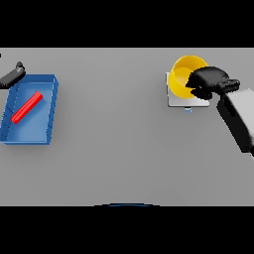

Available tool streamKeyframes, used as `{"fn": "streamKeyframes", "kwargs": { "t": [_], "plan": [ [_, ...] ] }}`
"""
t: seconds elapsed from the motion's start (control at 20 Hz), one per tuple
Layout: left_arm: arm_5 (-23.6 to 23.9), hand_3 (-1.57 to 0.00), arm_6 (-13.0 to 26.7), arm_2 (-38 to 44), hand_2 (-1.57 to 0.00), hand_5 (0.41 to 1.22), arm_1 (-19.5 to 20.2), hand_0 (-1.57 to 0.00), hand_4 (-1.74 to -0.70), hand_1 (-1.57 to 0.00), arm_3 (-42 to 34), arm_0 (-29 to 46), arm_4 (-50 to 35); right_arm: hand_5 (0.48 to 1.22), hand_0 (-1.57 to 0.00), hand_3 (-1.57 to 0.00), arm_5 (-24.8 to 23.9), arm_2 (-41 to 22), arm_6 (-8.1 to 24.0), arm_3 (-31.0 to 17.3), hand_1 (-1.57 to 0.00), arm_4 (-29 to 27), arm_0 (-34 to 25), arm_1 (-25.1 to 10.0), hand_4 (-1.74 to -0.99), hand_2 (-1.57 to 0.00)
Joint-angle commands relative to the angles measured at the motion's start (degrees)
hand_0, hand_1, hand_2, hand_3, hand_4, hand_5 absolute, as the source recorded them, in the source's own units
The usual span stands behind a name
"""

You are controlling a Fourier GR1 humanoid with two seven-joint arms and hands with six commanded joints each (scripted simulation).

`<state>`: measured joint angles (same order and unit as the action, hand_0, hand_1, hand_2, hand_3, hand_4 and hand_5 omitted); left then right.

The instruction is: Pick up the red beaker and tilt it to pour out 1 green nut into yellow bowl. Pick up the yellow bowl and place it on the metallic measuring scale.

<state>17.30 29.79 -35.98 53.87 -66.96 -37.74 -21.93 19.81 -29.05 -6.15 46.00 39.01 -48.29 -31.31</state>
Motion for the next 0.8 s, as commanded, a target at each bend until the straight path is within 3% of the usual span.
{"fn": "streamKeyframes", "kwargs": {
  "t": [0.0,0.15,0.25,0.3,0.35,0.55,0.75],
  "plan": [
    [-0.4,0.00,0.1,0.1,0.00,0.784,0.3,0.00,-0.85,0.00,0.6,-0.1,0.1,1.221,-1.43,-1.55,-0.5,-0.2,-0.6,-0.8,-1.25,0.2,0.1,-0.1,-1.730,-1.35],
    [-1.1,0.00,-0.4,0.1,0.00,0.776,-0.4,0.00,-0.84,0.00,1.8,-0.5,0.0,1.221,-1.40,-1.56,-1.2,-0.2,-0.8,-2.4,-1.21,0.1,-0.4,0.1,-1.730,-1.32],
    [-1.1,0.00,-0.7,-0.1,0.00,0.771,-0.7,0.00,-0.84,0.00,1.9,-0.7,0.2,1.221,-1.42,-1.54,-1.4,0.0,-0.5,-3.0,-1.23,-0.4,-0.5,0.4,-1.728,-1.40],
    [-1.5,0.00,-1.3,0.2,0.00,0.772,-0.6,0.00,-0.84,0.00,2.2,-0.8,0.1,1.221,-1.40,-1.54,-0.7,0.3,-0.8,-3.3,-1.18,-0.8,-0.6,0.3,-1.670,-1.29],
    [-1.8,0.00,-1.1,0.6,0.00,0.773,0.1,0.00,-0.84,0.00,2.3,-0.9,-0.3,1.221,-1.41,-1.39,-0.7,0.6,0.0,-3.7,-1.15,-0.9,-0.7,0.7,-1.644,-1.18],
    [-1.8,0.00,-1.9,0.6,0.00,0.767,-0.9,0.00,-0.85,0.00,3.1,-0.6,-0.5,0.991,-0.95,-0.88,2.1,1.3,2.5,-3.7,-0.69,-2.4,-1.3,1.3,-1.564,-0.67],
    [-1.4,0.00,-1.4,0.2,0.00,0.766,-0.5,0.00,-0.85,0.00,2.1,-0.8,0.2,0.881,-0.46,-0.61,3.5,1.9,3.3,-3.2,-0.35,-3.4,-0.8,1.0,-1.514,-0.40]
  ]
}}
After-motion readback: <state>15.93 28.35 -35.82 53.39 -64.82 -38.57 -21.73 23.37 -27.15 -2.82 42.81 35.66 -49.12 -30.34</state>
